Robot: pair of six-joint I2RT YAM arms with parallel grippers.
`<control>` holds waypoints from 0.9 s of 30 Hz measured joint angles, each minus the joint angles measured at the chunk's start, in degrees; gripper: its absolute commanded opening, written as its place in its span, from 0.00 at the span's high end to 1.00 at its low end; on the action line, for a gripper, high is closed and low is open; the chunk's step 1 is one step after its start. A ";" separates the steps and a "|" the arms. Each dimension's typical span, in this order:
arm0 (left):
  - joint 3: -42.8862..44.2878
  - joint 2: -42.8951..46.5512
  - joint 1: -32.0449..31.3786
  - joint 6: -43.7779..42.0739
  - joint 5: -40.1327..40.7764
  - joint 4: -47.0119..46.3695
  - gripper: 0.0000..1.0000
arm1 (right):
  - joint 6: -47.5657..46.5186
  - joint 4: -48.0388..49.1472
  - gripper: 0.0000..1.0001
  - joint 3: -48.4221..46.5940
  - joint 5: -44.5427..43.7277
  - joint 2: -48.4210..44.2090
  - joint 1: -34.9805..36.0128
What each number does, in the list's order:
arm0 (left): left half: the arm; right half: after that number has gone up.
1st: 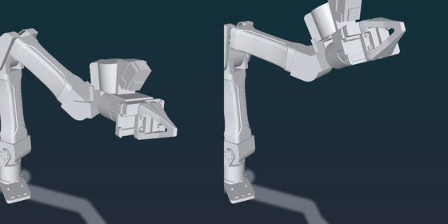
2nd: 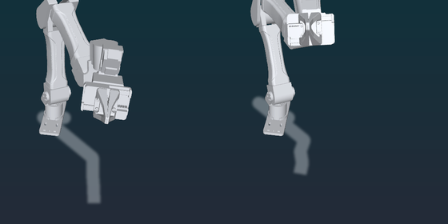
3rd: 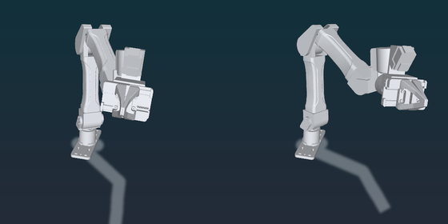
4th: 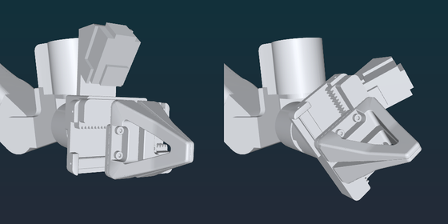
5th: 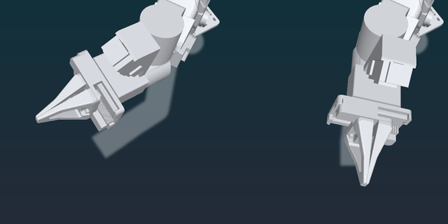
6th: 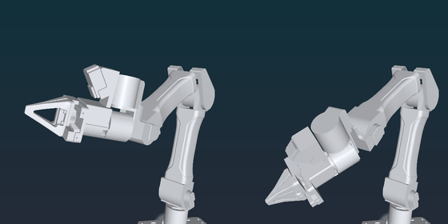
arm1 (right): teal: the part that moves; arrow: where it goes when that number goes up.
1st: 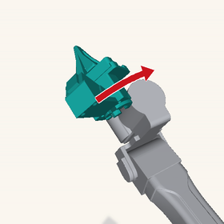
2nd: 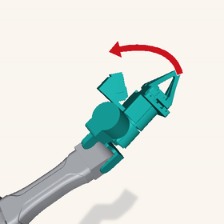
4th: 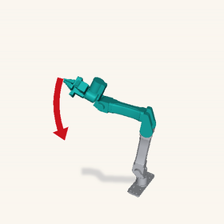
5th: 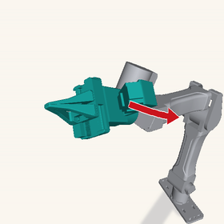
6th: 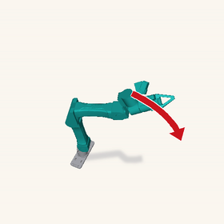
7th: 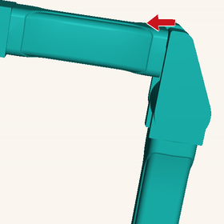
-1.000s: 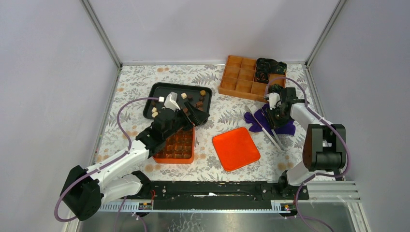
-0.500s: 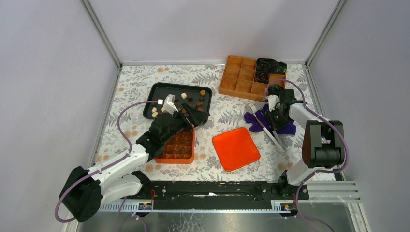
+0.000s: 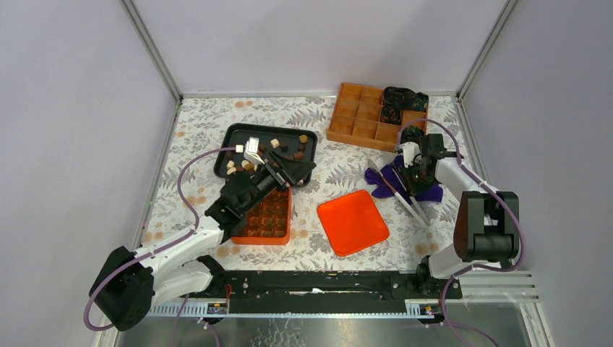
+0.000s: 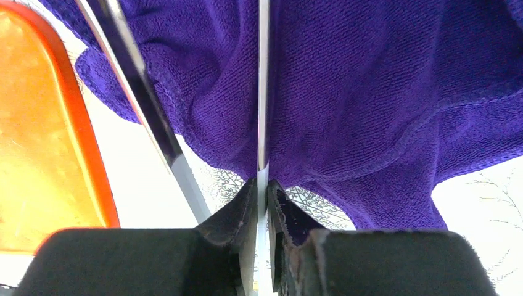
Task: Pack the chocolate
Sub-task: Pick up the clamp at the center of the board.
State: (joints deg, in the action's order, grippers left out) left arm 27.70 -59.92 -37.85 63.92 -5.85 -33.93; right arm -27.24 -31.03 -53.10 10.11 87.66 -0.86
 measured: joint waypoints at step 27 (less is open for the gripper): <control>-0.24 -0.85 0.00 1.18 -1.81 -3.10 0.05 | -1.03 -1.20 0.96 5.29 -0.55 -0.50 -0.37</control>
State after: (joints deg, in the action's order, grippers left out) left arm 27.46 -60.77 -37.85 65.10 -7.66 -37.04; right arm -28.27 -32.23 -47.81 9.56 87.15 -1.23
